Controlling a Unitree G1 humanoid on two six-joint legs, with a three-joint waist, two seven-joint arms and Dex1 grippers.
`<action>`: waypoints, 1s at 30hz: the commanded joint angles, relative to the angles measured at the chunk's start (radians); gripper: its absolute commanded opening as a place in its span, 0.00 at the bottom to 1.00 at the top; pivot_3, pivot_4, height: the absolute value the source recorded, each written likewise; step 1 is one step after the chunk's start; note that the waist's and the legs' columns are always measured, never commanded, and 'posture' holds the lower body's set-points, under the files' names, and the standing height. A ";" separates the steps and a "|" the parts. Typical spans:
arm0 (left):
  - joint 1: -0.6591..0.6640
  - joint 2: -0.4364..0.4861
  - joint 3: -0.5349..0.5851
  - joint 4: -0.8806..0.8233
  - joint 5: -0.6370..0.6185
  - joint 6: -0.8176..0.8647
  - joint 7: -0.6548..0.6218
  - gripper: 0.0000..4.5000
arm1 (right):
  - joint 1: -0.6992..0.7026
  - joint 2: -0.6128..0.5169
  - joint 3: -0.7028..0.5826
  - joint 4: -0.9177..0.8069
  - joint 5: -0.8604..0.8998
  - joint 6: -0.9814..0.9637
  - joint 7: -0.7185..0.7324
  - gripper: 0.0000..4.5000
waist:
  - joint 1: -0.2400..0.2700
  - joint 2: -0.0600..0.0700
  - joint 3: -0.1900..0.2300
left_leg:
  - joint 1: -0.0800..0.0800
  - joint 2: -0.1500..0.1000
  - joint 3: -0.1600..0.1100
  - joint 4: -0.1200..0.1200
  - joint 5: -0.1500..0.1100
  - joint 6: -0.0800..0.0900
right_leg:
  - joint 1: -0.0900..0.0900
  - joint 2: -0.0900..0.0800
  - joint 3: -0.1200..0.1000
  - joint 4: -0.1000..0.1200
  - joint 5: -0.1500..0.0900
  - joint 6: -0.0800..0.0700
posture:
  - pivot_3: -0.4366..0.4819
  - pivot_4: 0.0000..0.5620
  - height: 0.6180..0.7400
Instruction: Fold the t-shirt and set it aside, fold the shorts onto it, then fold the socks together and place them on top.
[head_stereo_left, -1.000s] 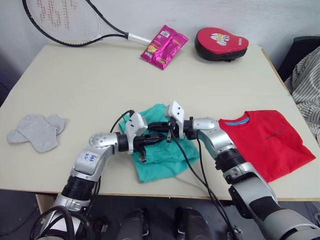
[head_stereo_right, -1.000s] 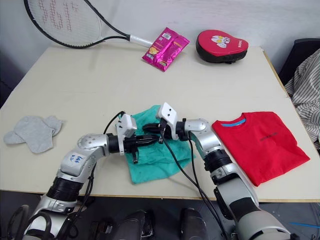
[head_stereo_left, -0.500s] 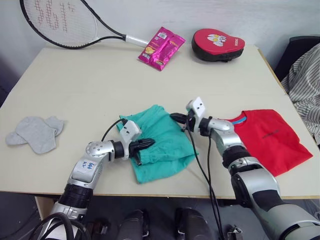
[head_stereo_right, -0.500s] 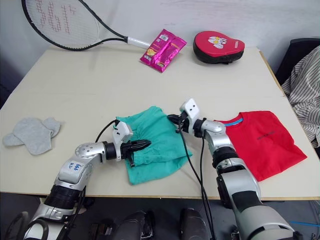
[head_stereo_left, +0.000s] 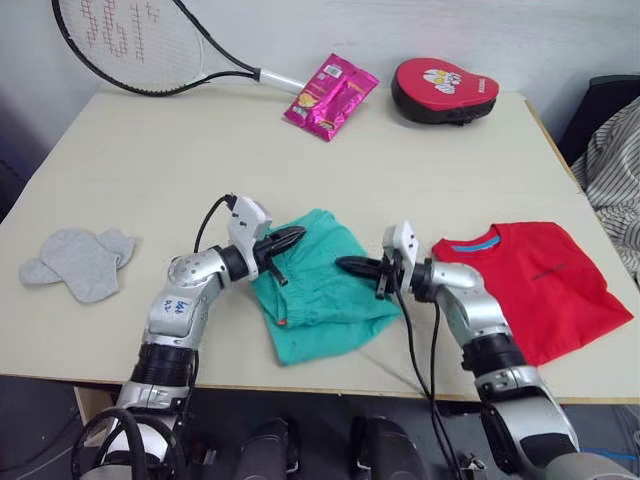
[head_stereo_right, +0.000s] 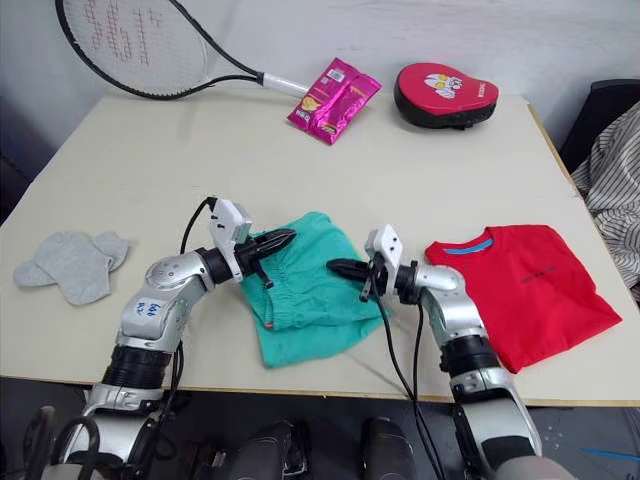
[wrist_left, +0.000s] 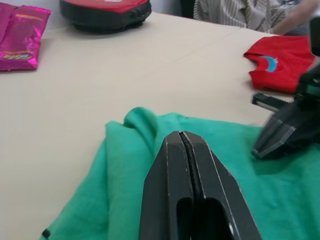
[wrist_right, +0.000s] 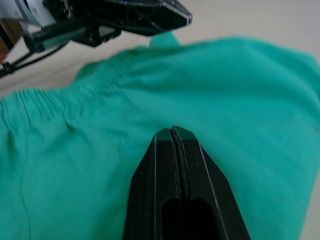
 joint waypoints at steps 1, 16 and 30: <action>-0.014 0.000 -0.071 0.069 0.089 -0.048 0.008 0.00 | 0.070 -0.034 0.024 -0.105 -0.018 -0.040 0.022 0.00 | -0.001 0.000 0.000 | 0.000 0.000 0.000 0.000 0.000 0.000 | 0.000 0.000 0.000 -0.001 0.000 0.000 | 0.48 0.27 1.00; 0.077 0.035 0.014 -0.015 -0.036 -0.219 -0.179 0.00 | 0.086 -0.347 -0.113 -0.433 0.386 0.775 0.026 0.35 | 0.017 0.000 0.000 | 0.002 0.002 -0.001 0.001 -0.007 -0.006 | -0.001 -0.002 0.002 -0.005 -0.001 -0.003 | 0.48 0.27 1.00; 0.135 0.095 -0.008 0.009 -0.033 -0.265 -0.302 0.00 | -0.325 -0.199 0.161 0.000 0.282 1.147 0.071 0.86 | 0.006 0.000 0.000 | -0.001 0.002 0.000 0.002 -0.004 0.000 | -0.002 -0.002 0.000 -0.005 -0.001 -0.003 | 0.48 0.27 1.00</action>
